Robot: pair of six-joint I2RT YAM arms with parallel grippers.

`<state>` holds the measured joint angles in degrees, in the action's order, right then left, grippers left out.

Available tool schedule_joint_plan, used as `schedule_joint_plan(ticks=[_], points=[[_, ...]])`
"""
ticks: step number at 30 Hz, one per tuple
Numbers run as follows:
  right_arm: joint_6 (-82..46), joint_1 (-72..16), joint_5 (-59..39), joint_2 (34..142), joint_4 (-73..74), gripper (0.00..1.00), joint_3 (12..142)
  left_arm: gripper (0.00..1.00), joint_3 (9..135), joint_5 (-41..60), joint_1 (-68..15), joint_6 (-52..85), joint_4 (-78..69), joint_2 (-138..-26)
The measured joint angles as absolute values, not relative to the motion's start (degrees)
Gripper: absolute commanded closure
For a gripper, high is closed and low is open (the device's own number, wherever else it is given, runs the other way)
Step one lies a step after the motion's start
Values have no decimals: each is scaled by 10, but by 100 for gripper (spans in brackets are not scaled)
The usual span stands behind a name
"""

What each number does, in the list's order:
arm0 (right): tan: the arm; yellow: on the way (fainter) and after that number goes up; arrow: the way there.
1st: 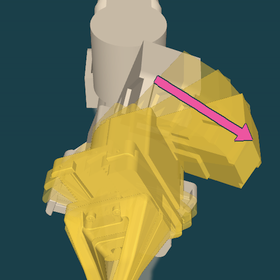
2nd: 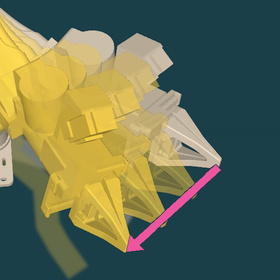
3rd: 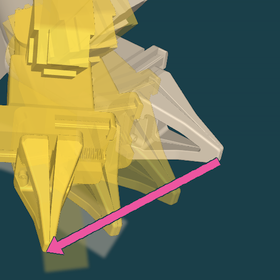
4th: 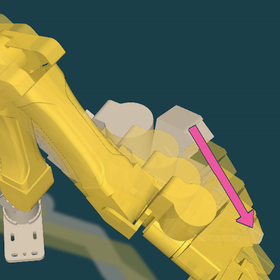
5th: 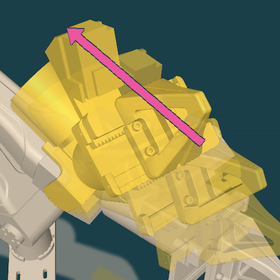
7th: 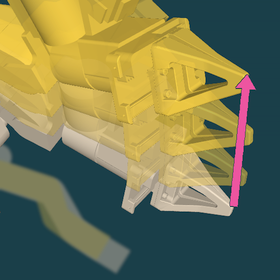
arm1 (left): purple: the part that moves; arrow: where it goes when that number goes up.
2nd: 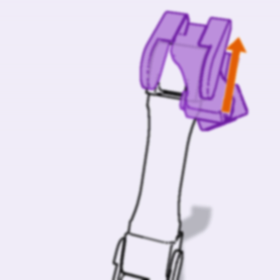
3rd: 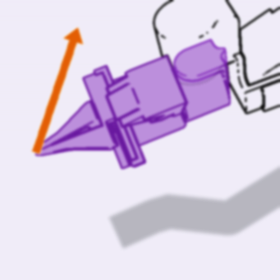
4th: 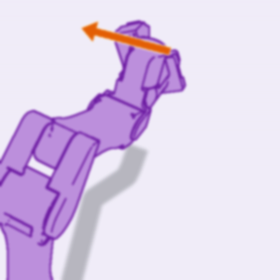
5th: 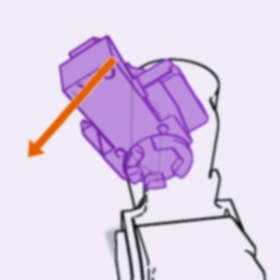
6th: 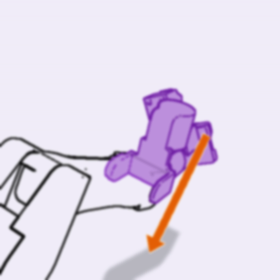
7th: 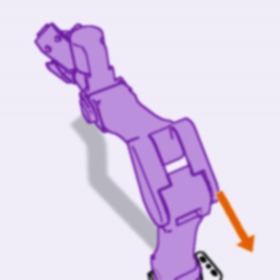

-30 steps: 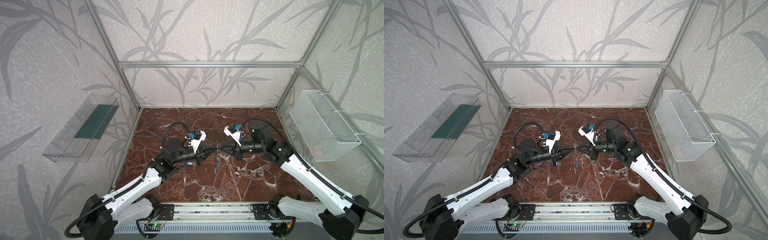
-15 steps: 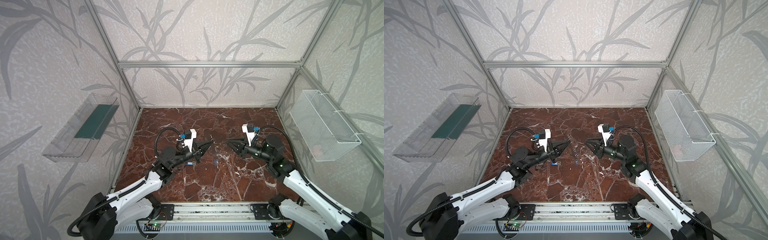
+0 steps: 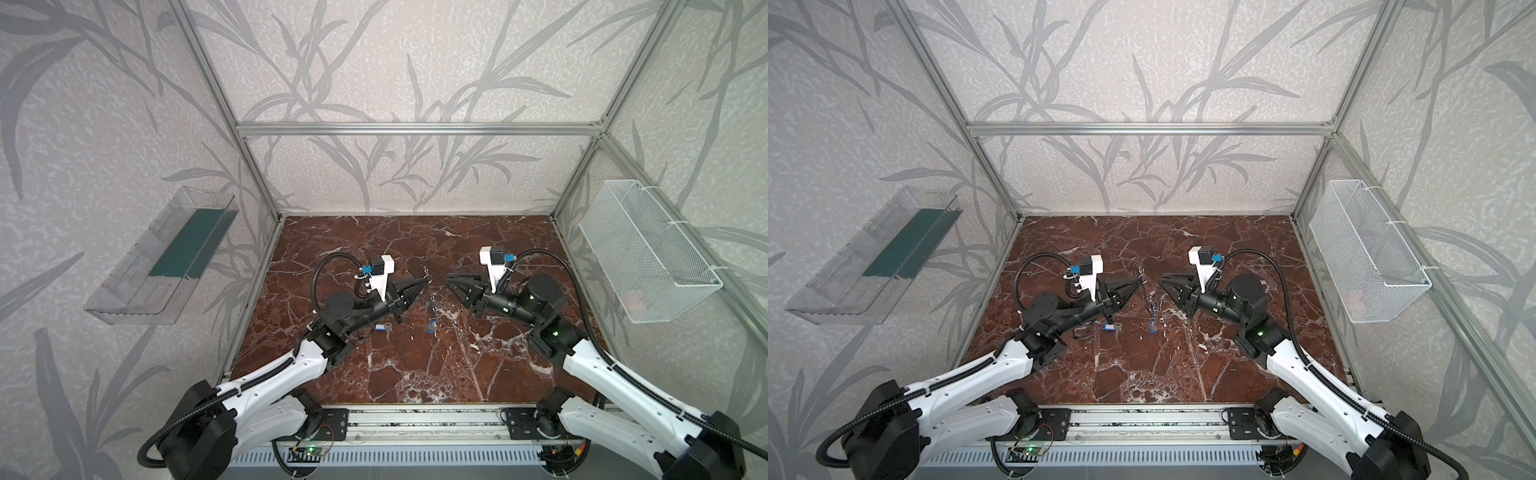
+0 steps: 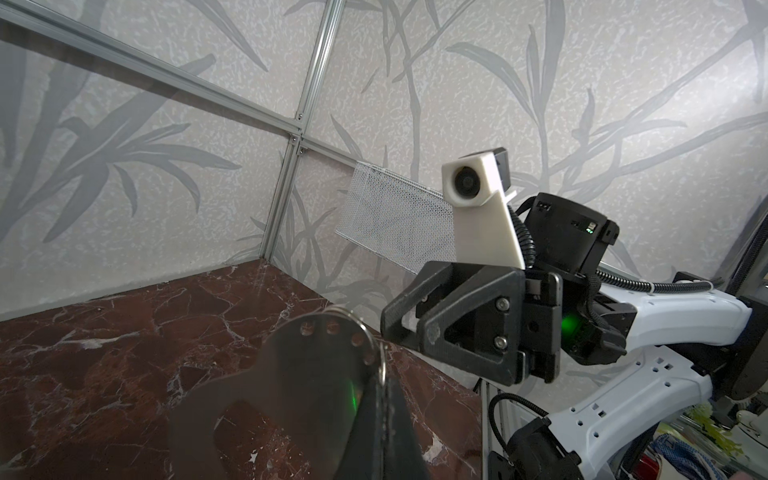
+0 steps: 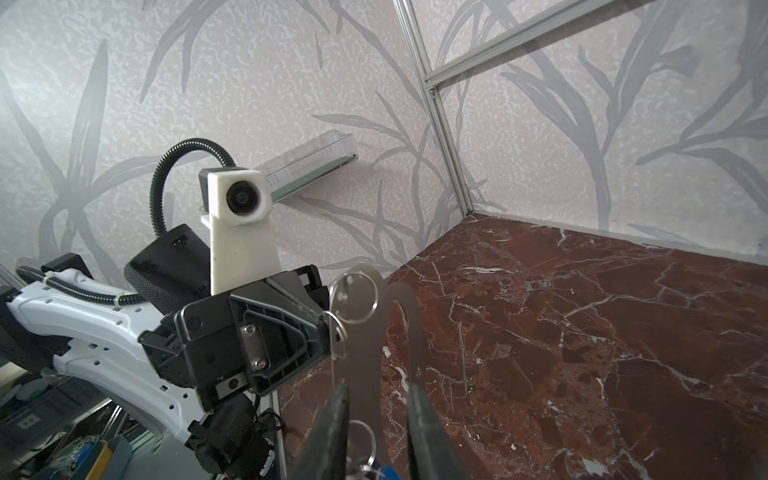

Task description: Put the keys on the keyring

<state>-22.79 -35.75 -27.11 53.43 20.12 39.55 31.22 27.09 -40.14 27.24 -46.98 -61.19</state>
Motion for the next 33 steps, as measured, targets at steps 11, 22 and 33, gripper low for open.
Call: schedule_joint_plan(ticks=[11,22,33], points=[[-149,-408,-192,548,112,79,444,100,339,256,-404,272,-394,-612],[-133,-415,-186,575,86,84,472,100,339,271,-406,271,-385,-613],[-132,-417,-191,597,72,86,480,100,345,282,-410,269,-378,-616]])
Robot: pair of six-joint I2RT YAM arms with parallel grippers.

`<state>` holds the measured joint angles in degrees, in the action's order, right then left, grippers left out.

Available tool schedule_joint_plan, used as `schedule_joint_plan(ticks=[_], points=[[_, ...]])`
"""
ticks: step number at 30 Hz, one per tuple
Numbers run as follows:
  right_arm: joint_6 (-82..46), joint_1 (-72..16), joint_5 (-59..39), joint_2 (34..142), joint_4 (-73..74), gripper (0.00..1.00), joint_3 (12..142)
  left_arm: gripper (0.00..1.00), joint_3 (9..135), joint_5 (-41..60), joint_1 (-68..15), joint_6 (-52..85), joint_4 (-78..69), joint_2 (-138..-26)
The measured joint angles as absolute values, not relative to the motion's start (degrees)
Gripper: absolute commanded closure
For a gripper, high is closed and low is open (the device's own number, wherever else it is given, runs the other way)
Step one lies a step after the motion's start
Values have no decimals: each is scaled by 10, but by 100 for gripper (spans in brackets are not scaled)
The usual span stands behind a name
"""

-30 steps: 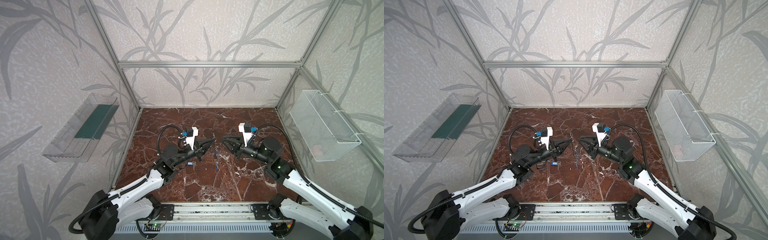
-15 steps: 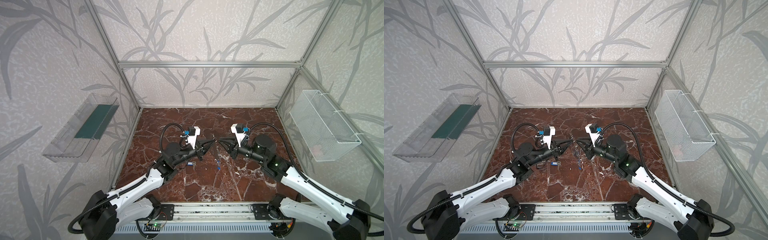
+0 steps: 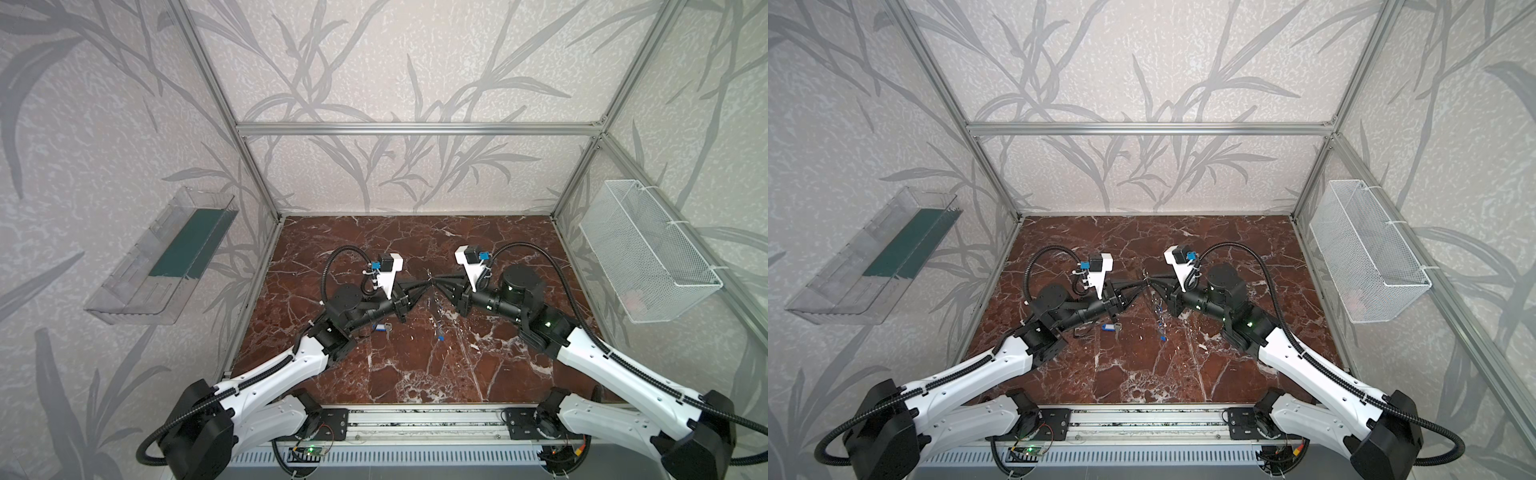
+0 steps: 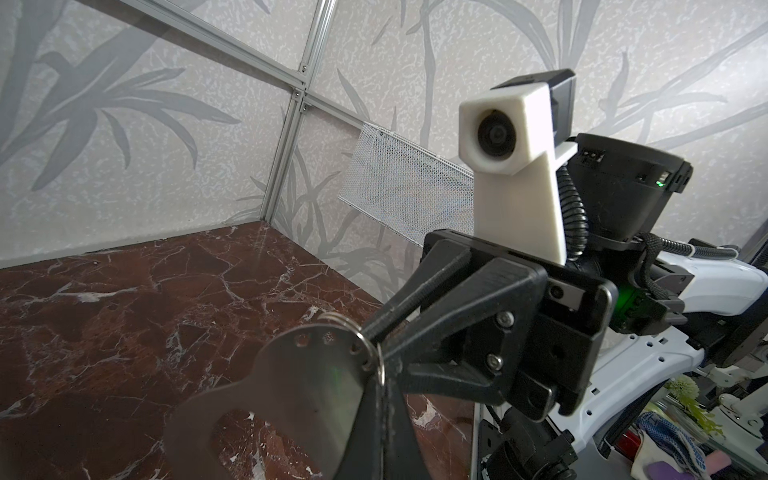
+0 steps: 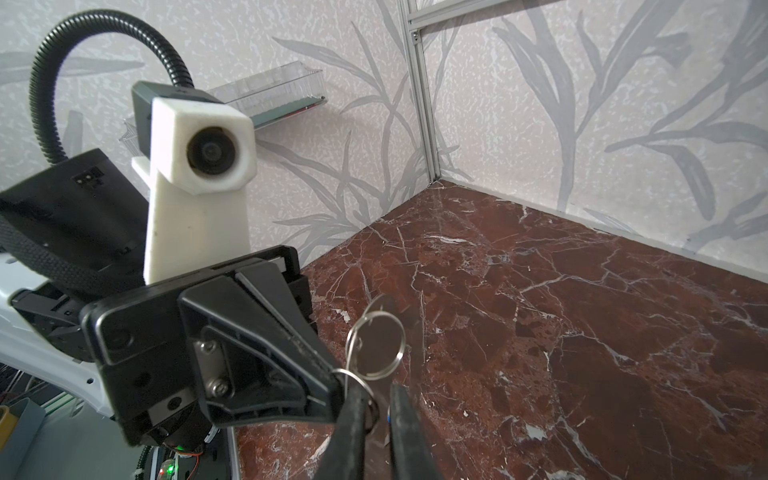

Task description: Put the keys on the keyring

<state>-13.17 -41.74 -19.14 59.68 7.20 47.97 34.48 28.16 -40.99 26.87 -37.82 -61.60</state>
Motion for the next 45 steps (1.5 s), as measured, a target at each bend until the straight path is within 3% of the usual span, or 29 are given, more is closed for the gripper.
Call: schedule_joint_plan(ticks=[5,12,16,20,28,45], points=[[-131,-417,-201,599,70,100,481,100,345,279,-410,265,-374,-616],[-133,-416,-211,595,70,100,481,100,345,269,-409,256,-368,-613],[-138,-410,-231,587,72,100,479,86,345,260,-412,244,-355,-597],[-150,-395,-251,579,76,100,473,81,345,256,-412,231,-338,-575],[-159,-378,-273,579,83,100,465,79,344,250,-408,225,-320,-536],[-159,-347,-390,602,117,100,464,78,361,302,-388,240,-308,-583]])
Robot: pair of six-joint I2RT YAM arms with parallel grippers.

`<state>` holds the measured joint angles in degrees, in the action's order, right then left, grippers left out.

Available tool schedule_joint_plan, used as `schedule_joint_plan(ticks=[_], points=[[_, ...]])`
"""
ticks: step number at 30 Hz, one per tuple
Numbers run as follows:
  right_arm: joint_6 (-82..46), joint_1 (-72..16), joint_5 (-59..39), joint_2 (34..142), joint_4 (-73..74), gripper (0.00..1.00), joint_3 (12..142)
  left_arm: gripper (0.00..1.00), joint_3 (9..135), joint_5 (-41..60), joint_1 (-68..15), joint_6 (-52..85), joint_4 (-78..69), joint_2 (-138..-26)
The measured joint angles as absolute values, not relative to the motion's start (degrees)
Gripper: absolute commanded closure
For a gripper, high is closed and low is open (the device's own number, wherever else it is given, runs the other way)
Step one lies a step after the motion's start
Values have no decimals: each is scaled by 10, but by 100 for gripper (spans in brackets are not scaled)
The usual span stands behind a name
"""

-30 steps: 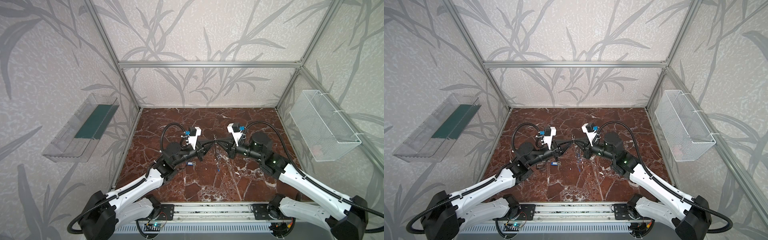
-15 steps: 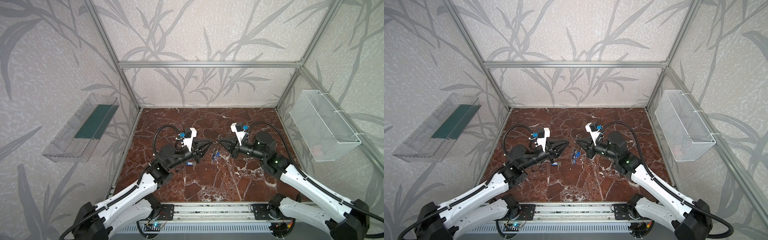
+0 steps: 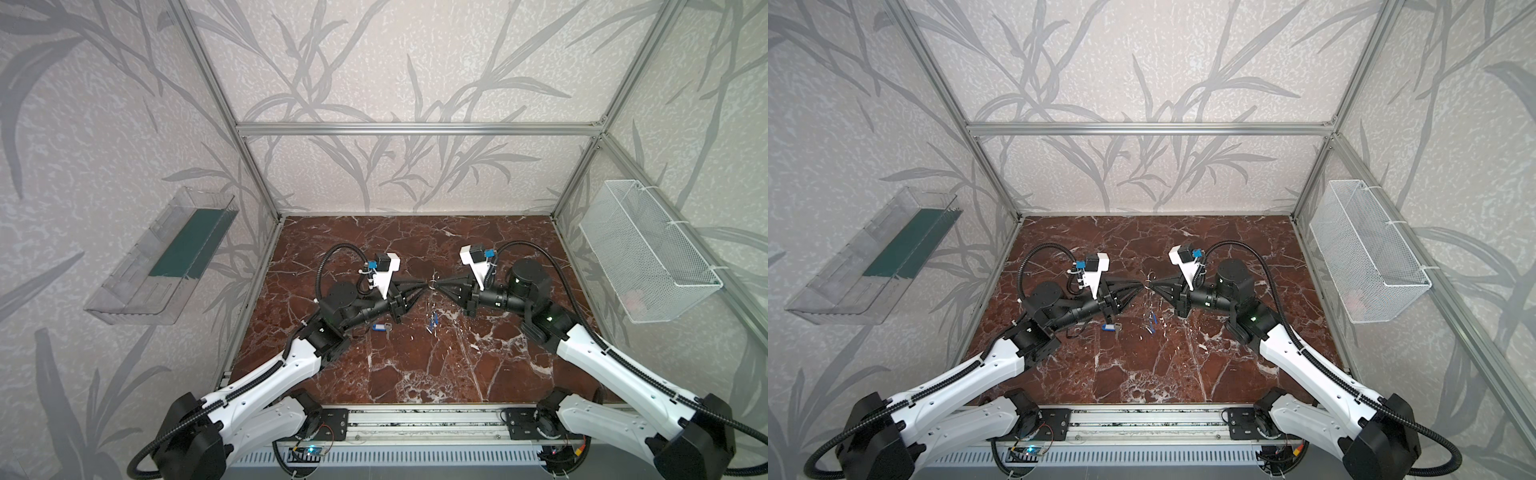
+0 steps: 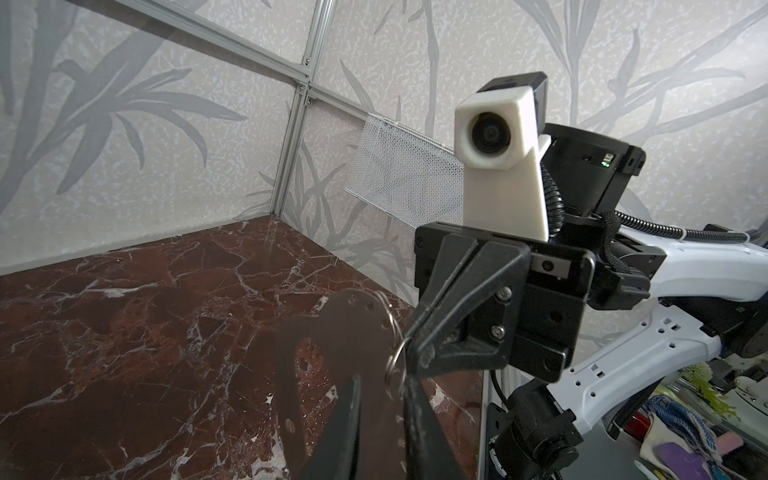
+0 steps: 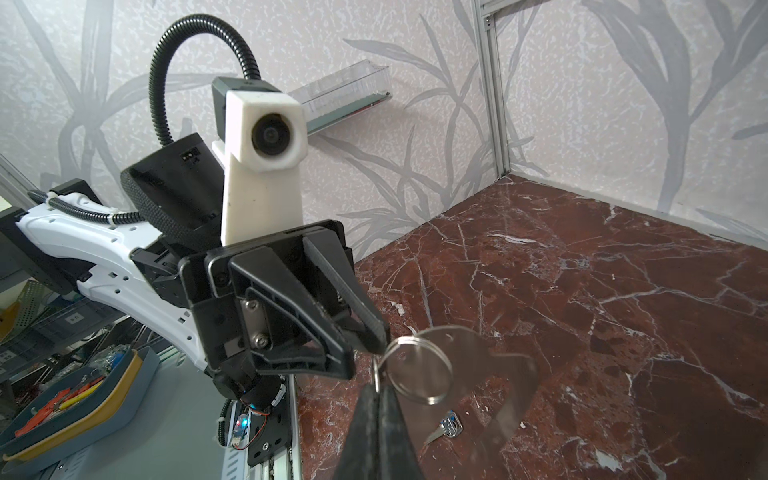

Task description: Put the keys on the keyring

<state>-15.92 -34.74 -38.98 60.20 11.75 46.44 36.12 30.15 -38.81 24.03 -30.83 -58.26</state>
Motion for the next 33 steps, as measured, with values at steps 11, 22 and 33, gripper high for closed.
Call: schedule_joint_plan(ticks=[11,22,33], points=[[-145,-343,-417,606,121,100,465,80,375,356,-374,274,-327,-620],[-134,-331,-423,608,119,100,465,85,381,412,-370,300,-355,-637],[-135,-316,-437,608,119,100,465,86,383,428,-369,305,-356,-641]])
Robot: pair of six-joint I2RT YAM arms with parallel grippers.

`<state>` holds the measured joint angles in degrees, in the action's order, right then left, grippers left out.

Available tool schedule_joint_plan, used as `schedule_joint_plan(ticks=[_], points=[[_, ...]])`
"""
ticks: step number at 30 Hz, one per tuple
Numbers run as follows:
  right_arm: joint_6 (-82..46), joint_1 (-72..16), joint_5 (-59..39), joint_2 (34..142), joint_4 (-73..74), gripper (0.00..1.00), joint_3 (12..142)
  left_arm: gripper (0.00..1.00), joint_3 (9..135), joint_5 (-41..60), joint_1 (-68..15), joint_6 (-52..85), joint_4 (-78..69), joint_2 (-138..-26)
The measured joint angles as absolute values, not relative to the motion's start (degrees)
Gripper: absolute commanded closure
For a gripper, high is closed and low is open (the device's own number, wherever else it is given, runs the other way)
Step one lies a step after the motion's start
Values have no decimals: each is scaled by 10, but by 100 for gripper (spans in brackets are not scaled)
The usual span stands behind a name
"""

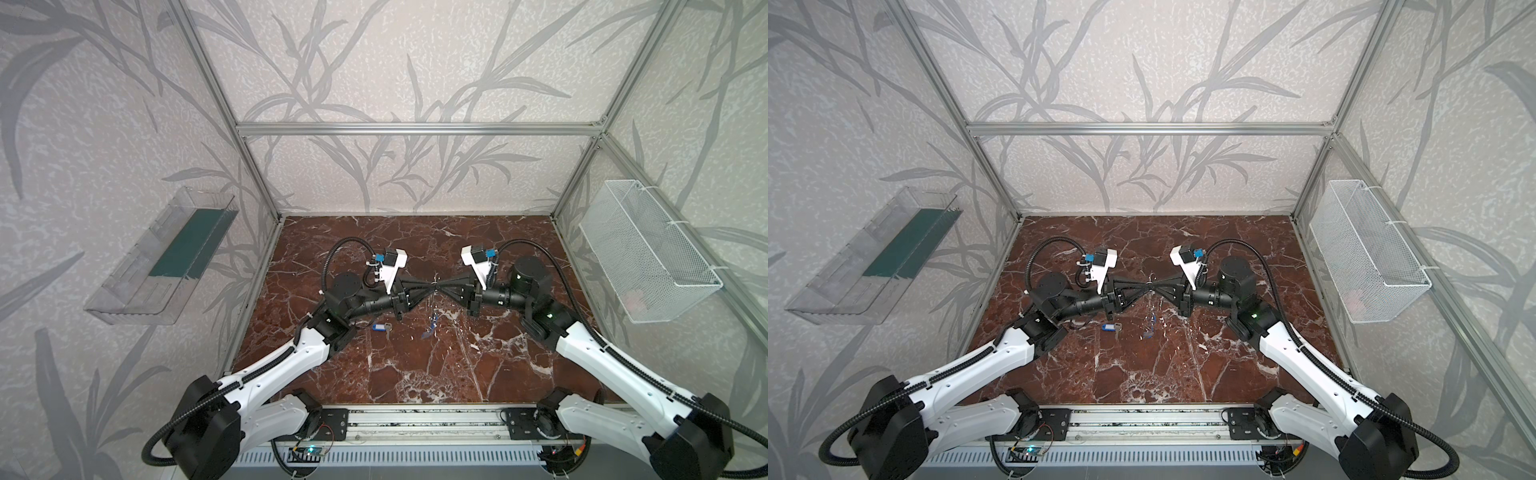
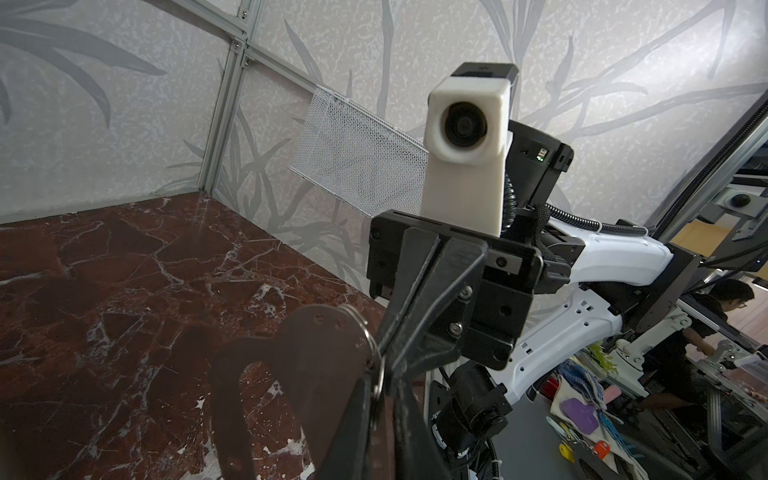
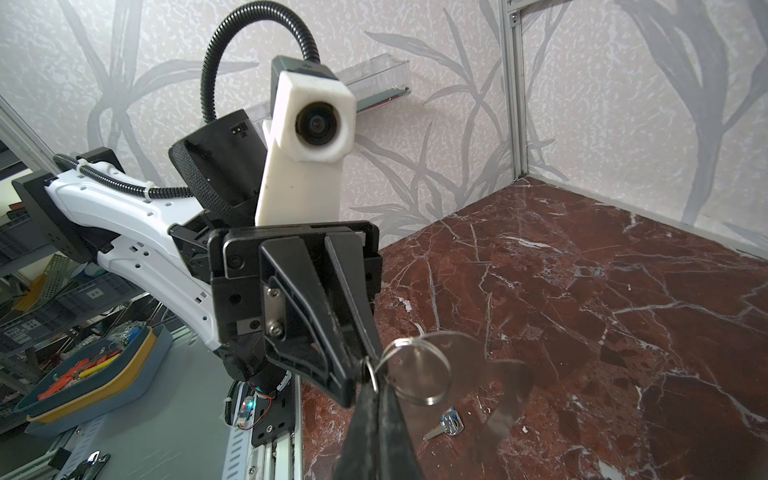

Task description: Put the keys on the keyring

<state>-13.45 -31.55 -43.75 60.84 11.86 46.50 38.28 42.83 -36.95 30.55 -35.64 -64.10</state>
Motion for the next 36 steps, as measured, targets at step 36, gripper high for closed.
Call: schedule_joint_plan(ticks=[36], points=[[-151,-291,-420,602,130,76,444,100,392,377,-370,269,-300,-644]])
